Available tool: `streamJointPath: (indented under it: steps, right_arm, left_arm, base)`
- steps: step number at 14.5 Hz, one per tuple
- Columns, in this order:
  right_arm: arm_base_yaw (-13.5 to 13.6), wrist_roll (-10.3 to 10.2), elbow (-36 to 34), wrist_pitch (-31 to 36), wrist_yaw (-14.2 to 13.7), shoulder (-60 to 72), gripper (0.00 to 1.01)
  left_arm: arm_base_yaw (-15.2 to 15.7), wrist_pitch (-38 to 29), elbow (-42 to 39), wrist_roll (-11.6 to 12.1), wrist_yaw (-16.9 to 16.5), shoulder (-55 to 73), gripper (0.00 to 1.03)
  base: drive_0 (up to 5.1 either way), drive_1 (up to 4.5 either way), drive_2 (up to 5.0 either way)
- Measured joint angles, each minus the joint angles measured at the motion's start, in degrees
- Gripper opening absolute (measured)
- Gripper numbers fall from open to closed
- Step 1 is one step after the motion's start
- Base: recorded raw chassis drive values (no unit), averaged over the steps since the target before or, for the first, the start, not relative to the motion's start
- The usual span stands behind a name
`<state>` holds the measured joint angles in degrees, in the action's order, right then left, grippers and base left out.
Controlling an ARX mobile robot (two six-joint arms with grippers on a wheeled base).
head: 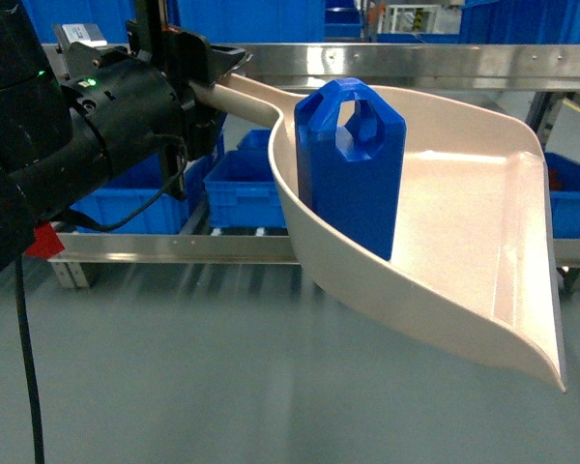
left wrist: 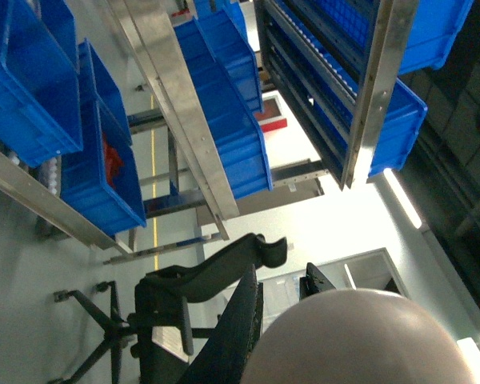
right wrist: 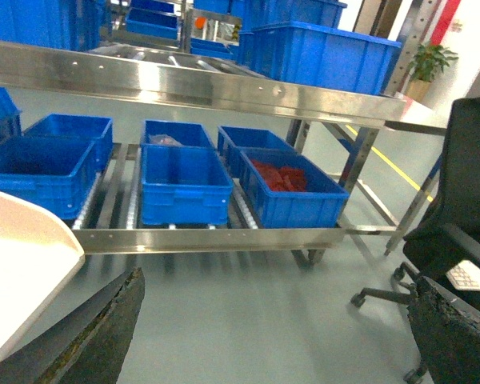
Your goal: Place part in tray to right shelf
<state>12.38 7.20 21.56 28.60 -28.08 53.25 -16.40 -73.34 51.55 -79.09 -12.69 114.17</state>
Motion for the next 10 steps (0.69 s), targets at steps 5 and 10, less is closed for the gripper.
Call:
streamJointPath:
  steps: [5, 10]
  right_arm:
    - [0.00, 0.00, 0.00, -0.04, -0.20, -0.07, 0.98]
    - [0.00, 0.00, 0.00, 0.00, -0.20, -0.07, 0.98]
  left_arm:
    - [-0.59, -0.02, 0.00, -0.02, -0.42, 0.00, 0.12]
    - [0.35, -0.02, 0.00, 0.00, 0.22, 0.00, 0.12]
  base:
    - [-0.6, -0.61, -0.6]
    - [0.0, 0.00, 0.0]
